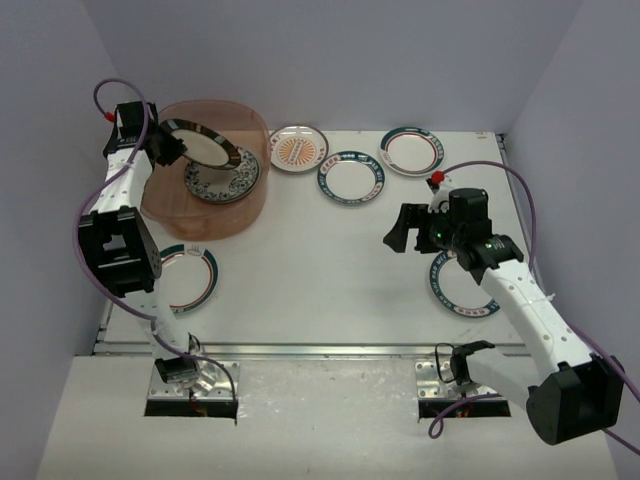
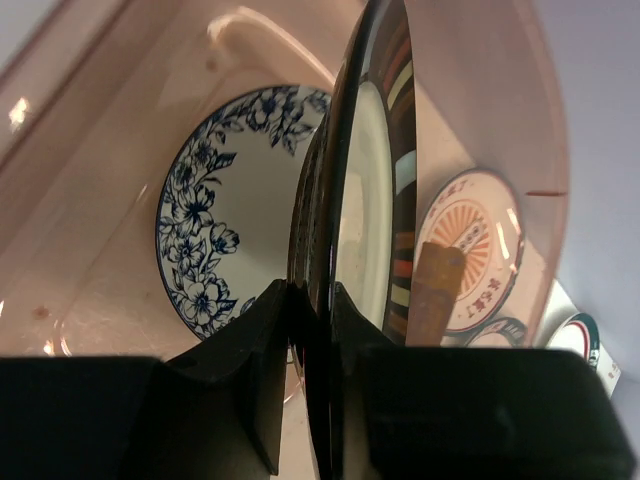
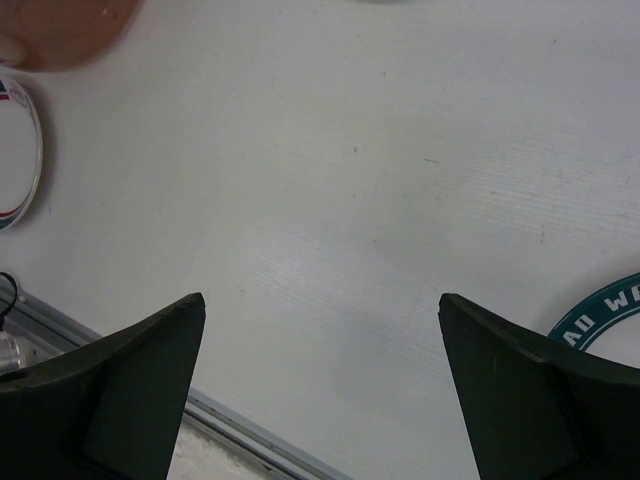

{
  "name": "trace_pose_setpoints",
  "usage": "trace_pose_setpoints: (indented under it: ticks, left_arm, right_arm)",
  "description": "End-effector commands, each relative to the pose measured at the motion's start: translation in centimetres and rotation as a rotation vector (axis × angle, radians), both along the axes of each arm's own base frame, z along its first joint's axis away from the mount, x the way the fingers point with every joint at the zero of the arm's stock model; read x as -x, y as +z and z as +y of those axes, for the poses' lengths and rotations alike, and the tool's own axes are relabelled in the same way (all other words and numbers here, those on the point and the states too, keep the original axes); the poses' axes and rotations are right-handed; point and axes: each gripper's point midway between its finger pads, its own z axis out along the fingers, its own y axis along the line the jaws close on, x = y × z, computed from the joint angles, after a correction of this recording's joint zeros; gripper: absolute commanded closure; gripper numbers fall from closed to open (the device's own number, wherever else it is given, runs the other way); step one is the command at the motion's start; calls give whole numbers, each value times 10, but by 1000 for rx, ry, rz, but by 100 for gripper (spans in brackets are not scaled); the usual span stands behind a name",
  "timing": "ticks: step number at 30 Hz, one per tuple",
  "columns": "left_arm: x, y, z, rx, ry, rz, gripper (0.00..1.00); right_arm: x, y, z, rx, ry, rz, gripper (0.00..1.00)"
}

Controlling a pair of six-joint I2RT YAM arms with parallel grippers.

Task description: Place the plates into the plastic bin on the countertop

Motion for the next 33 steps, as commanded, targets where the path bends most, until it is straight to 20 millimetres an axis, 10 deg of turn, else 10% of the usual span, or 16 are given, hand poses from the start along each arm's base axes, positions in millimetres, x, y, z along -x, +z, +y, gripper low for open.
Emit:
trace_pose_setpoints:
  ticks: [1, 7, 18, 25, 33]
  left_arm:
    - [-33, 57, -12, 36, -60, -199, 100]
    - [-33, 19, -13, 56, -56, -146, 93]
    - [-29, -55, -16, 67, -47, 85, 1]
    - [-25, -93, -16, 20, -24, 258, 0]
    - [-6, -70, -10, -58, -20, 262, 0]
  right_arm:
    - [7, 16, 8, -10, 91, -68, 1]
    - [13, 18, 8, -10, 110, -98, 1]
    - [15, 26, -5, 45, 69, -113, 1]
    - [18, 20, -3, 44, 78, -79, 1]
    - [13, 17, -5, 39, 49, -85, 1]
